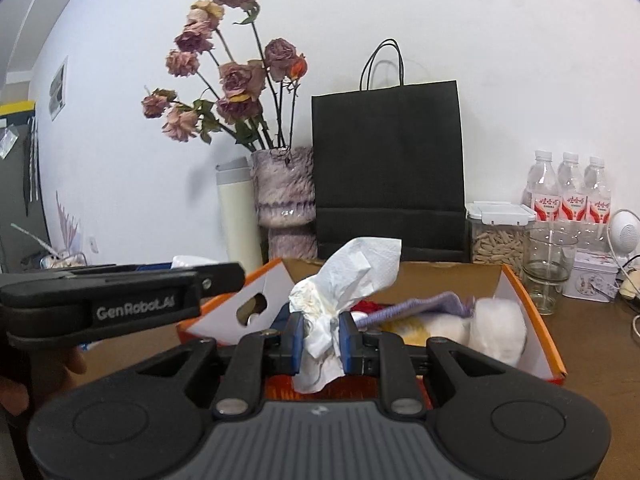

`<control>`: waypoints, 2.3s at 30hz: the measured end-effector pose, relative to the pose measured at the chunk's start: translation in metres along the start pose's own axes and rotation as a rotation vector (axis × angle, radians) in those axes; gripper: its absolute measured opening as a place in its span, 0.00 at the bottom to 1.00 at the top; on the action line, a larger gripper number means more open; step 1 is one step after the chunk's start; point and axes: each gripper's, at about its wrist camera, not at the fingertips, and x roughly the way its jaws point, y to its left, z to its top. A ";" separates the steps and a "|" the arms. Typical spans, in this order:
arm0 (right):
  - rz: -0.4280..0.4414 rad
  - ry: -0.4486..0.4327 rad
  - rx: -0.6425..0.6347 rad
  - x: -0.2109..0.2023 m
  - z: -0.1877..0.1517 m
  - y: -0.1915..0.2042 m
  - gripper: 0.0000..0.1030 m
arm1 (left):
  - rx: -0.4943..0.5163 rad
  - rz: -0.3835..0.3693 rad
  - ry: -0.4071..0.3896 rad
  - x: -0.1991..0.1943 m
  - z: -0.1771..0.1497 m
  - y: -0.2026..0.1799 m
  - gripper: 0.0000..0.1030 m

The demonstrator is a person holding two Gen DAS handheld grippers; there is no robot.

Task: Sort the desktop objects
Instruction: 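Carry the tissue and bottle cap with both grippers over the box, then open both grippers to drop the tissue and cap into the box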

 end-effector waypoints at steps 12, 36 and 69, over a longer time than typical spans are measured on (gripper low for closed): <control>-0.003 0.063 -0.005 0.069 0.002 -0.008 0.17 | -0.040 0.038 0.046 0.059 -0.001 0.020 0.39; -0.017 0.140 -0.033 0.093 -0.013 -0.018 0.19 | 0.038 0.055 0.149 0.091 -0.028 0.020 0.39; -0.033 -0.004 -0.085 0.054 -0.018 -0.006 0.87 | -0.012 0.111 -0.085 0.034 -0.028 0.024 1.00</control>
